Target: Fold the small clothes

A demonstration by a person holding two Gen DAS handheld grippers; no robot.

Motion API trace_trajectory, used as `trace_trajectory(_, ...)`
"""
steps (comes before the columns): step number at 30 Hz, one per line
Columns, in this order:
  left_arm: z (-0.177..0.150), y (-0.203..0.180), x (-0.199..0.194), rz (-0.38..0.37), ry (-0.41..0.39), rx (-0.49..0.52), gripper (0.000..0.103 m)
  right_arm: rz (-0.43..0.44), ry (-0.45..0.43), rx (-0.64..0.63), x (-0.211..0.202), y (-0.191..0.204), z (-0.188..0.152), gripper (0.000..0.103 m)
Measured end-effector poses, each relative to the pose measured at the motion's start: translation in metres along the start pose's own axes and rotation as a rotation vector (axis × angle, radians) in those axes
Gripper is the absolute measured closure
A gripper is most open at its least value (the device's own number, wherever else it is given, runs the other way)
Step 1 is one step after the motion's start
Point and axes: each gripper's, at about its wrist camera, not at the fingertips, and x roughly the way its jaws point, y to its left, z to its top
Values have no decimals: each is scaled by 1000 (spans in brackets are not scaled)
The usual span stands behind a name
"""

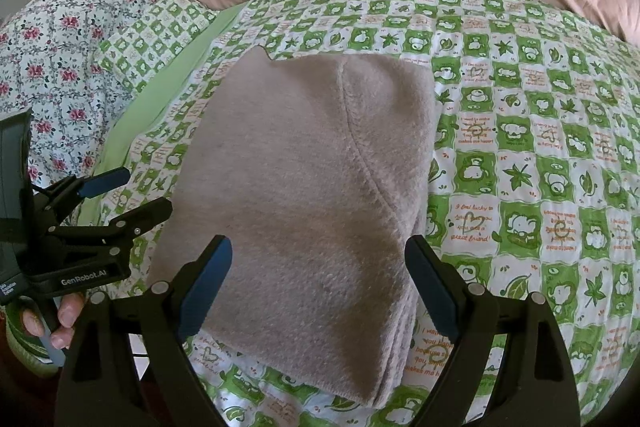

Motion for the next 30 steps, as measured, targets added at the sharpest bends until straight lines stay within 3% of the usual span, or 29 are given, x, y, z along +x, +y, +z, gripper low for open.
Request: trace_trajectory(30,-5,-3,-9,0,-11,2,17,6,-1,7,-7,5,-5,14)
